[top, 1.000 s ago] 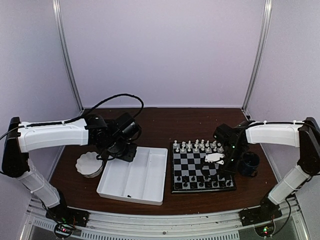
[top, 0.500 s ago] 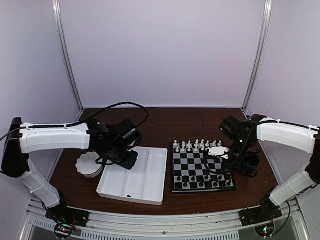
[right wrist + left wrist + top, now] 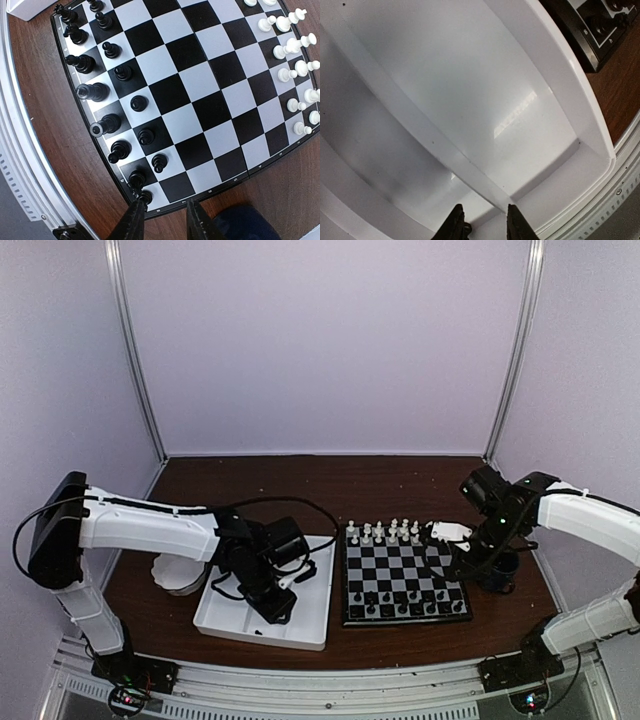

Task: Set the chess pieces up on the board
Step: Adjust the storage box at the center of the board.

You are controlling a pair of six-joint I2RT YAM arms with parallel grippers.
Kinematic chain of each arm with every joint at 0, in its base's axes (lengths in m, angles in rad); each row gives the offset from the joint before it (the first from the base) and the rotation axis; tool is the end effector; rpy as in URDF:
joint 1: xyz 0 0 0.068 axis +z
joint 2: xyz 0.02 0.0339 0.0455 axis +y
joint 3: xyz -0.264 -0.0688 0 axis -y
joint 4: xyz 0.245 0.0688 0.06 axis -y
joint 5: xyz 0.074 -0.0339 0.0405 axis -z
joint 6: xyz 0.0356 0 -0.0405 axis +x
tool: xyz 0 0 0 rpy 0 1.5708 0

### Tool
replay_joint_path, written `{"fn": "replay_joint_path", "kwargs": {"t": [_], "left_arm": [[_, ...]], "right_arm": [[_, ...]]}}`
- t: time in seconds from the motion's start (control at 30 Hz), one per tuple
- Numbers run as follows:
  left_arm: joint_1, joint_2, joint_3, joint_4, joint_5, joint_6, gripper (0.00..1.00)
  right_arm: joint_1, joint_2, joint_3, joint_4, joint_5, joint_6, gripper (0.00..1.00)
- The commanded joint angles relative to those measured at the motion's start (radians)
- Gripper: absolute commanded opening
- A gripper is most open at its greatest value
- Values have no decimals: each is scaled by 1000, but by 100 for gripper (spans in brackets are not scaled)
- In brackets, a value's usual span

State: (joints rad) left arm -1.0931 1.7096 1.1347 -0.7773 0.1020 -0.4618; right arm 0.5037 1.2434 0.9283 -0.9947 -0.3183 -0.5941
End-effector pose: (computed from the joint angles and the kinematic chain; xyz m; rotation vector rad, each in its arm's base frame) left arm 0.1432 -0.2845 0.1853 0.9592 2.8825 -0.3444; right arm 0.1824 0.1133 0.2404 -1.5304 2.3879 0.4379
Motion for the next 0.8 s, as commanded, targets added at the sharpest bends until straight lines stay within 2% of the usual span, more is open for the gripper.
{"fn": "replay_joint_path", "kwargs": {"t": [0.0, 0.27, 0.47, 0.53, 0.67, 0.77], "left_arm": [[-22, 31, -3, 22, 76, 22, 30], [-22, 16, -23, -96, -66, -126, 30], [-21, -9, -48, -85, -27, -162, 30], [-22, -7, -50, -68, -12, -163, 24], [-22, 24, -12, -88, -8, -178, 2], [-21, 25, 75, -215, -81, -199, 0]], "right_arm": [[-10, -20, -9, 24, -21, 13, 32], [-13, -14, -11, 19, -37, 5, 32], [-12, -9, -12, 18, -43, 2, 32], [-14, -6, -13, 18, -45, 2, 32], [-15, -1, -11, 16, -46, 0, 31], [-16, -2, -13, 12, -48, -3, 31]]}}
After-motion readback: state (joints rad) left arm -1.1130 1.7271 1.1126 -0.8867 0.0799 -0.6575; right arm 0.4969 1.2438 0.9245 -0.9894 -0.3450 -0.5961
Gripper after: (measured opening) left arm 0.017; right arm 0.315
